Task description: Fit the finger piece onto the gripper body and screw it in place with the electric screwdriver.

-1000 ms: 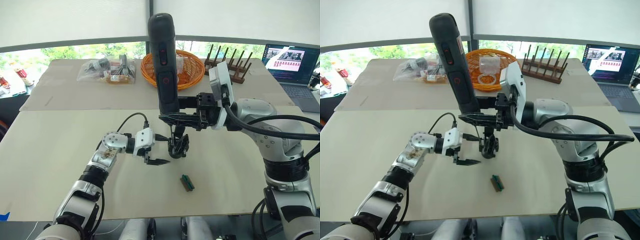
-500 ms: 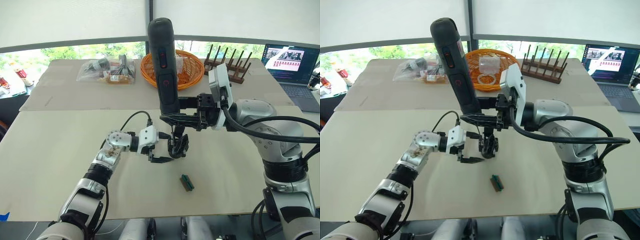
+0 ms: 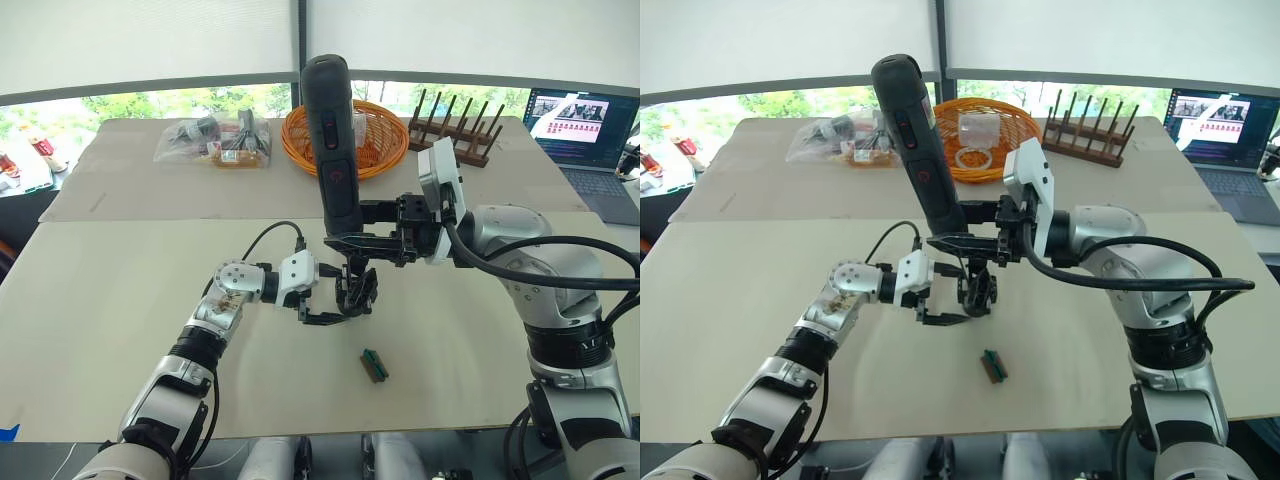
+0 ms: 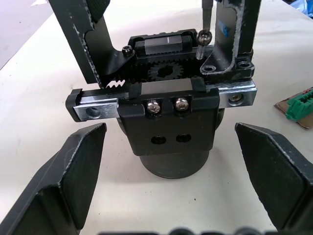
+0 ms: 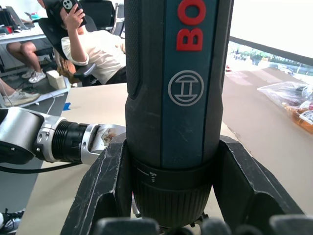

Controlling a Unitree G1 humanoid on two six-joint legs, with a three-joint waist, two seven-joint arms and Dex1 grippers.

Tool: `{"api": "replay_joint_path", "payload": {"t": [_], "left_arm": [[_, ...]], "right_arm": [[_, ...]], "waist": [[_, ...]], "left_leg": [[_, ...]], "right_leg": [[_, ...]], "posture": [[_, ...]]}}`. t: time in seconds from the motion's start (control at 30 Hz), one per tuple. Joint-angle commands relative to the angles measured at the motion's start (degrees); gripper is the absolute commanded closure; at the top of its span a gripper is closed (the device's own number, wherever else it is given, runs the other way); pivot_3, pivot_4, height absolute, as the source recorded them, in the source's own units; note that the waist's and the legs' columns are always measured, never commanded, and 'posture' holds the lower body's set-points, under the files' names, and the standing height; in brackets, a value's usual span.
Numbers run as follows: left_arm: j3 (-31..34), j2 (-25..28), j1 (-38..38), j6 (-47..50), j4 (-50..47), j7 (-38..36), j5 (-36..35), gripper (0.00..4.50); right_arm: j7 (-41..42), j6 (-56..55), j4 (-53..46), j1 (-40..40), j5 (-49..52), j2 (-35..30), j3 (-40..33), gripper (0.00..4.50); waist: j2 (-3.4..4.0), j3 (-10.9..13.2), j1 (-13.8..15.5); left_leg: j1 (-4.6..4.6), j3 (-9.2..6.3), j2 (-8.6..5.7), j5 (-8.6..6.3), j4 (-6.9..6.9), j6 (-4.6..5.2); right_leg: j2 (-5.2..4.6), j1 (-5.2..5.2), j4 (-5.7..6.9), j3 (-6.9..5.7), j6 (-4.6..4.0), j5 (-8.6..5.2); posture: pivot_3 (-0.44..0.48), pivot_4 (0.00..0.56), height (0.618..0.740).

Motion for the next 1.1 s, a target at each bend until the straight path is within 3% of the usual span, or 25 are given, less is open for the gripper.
{"api": "replay_joint_path", "payload": {"t": [0.03,1.1], "left_arm": [[-0.14,0.02,-0.86,0.01,-1.92,0.04,0.11,0.0],[-0.86,0.48,-0.3,-0.47,-3.2,-0.06,0.51,0.0]], "right_arm": [[0.16,-1.87,-1.21,-1.48,1.67,0.63,-3.08,2.61],[-0.77,-1.51,-3.68,1.04,2.43,-0.35,-3.36,2.61]], "waist": [[0.0,0.0,-0.01],[0.0,0.0,0.02]], "left_leg": [[0.0,0.0,0.0,0.0,0.0,0.0],[0.0,0.0,0.0,0.0,0.0,0.0]], "right_leg": [[0.0,0.0,0.0,0.0,0.0,0.0],[-0.01,-0.02,-0.02,0.02,0.0,0.0]], "posture": [[0.0,0.15,0.74],[0.0,0.15,0.74]]}}
